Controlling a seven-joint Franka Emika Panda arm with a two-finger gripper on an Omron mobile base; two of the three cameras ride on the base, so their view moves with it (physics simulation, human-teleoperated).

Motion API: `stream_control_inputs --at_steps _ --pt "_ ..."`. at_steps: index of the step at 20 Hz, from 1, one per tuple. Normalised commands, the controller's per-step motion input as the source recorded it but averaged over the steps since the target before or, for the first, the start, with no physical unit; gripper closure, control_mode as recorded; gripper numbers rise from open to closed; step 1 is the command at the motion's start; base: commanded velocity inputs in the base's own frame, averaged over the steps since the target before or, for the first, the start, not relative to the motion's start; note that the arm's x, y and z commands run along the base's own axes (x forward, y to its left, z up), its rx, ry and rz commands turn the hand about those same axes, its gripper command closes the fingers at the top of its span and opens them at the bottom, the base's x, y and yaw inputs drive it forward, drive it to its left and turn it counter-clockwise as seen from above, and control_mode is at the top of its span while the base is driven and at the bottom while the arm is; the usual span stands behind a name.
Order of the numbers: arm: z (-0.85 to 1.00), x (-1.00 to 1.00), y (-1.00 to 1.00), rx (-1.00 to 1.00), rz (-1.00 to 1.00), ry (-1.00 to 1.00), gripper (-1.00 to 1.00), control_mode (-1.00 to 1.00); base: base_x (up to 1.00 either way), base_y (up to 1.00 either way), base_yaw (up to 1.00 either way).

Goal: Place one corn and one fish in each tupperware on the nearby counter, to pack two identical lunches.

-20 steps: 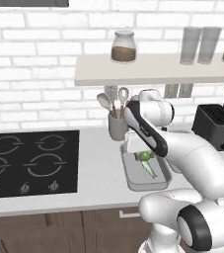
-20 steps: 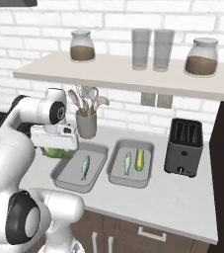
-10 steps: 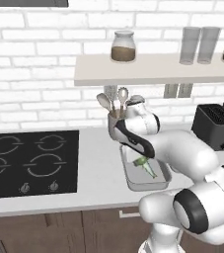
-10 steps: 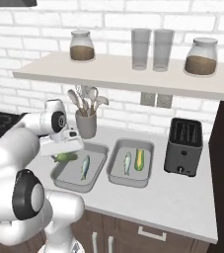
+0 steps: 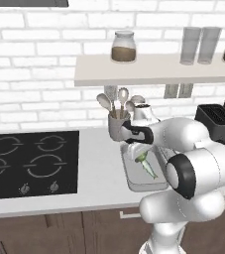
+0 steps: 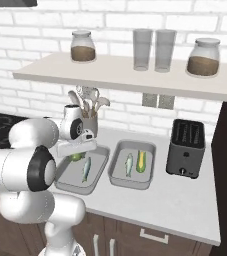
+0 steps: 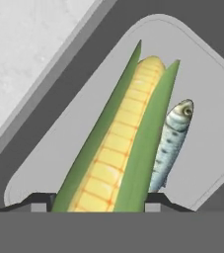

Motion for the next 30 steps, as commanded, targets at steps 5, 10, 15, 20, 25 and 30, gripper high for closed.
stream_control_inputs --at_steps 5,10,15,20,25,30 --pt "-0.60 0.02 0.01 0.01 0.02 0.00 1.00 -1.00 0.00 0.00 0.00" --pt "-0.65 0.00 0.02 0.00 0.02 -0.09 1.00 -1.00 0.00 0.00 0.00" --pt "-0.39 0.00 0.01 0.00 0.02 -0.09 1.00 -1.00 0.00 0.00 0.00" --pt "0.00 -0.01 0.00 0.00 0.00 -0.02 -1.00 -1.00 0.00 0.00 0.00" --pt "0.40 -0.20 0.00 -0.03 0.00 0.00 -1.00 -1.00 0.00 0.00 0.00" --pt "0.49 -0.49 0.02 0.00 0.00 -0.06 -1.00 -1.00 0.00 0.00 0.00"
